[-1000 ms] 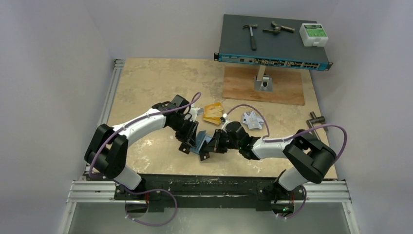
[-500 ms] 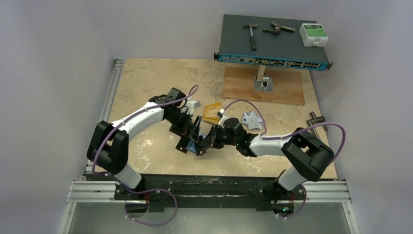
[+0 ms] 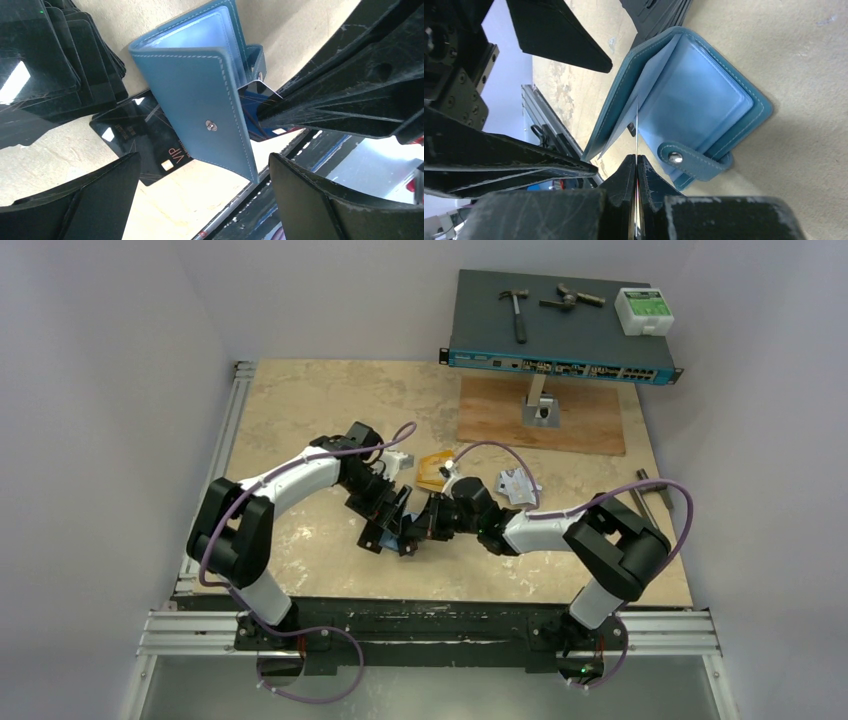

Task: Put the credit cards into the card holder
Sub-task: Pick up the card holder from the center of the board.

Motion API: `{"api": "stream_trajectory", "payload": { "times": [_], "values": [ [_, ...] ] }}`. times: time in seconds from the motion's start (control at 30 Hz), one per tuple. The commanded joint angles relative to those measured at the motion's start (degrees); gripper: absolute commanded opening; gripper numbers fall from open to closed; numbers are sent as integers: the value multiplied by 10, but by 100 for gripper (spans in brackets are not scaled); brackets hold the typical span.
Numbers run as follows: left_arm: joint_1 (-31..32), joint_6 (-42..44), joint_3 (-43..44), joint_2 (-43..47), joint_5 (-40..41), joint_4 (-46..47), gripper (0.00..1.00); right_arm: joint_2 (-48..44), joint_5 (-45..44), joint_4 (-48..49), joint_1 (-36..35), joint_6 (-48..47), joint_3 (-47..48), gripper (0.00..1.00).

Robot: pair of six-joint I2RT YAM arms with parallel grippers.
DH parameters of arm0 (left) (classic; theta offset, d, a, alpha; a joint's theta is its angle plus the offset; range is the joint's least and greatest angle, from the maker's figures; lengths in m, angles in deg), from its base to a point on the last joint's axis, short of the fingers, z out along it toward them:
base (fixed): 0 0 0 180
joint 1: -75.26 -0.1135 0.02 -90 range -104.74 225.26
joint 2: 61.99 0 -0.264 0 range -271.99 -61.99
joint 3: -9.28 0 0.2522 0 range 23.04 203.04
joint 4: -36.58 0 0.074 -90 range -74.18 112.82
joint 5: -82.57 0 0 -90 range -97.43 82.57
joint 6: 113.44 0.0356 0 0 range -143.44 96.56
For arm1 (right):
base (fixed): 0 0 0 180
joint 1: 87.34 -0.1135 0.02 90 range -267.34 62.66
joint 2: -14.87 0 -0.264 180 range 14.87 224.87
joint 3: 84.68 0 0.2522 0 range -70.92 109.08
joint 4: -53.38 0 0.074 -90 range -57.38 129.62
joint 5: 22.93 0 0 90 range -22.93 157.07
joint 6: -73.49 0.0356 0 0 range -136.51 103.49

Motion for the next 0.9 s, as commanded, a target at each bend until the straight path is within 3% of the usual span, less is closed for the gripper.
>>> {"api": "stream_trajectory", "payload": {
  "times": [0.0, 0.4, 0.67, 0.87],
  "values": [
    [13, 52, 21, 18, 29, -1, 100, -1, 16, 32, 1, -10, 27, 0],
    [75, 65, 13, 42, 136, 18, 99, 0, 25, 58, 0, 6, 14, 0],
    [95, 93, 14, 48, 207, 6, 83, 11, 30, 78, 0, 14, 6, 0],
    [94, 93, 14, 40, 216, -4, 72, 12, 33, 79, 0, 14, 4, 0]
  ]
}}
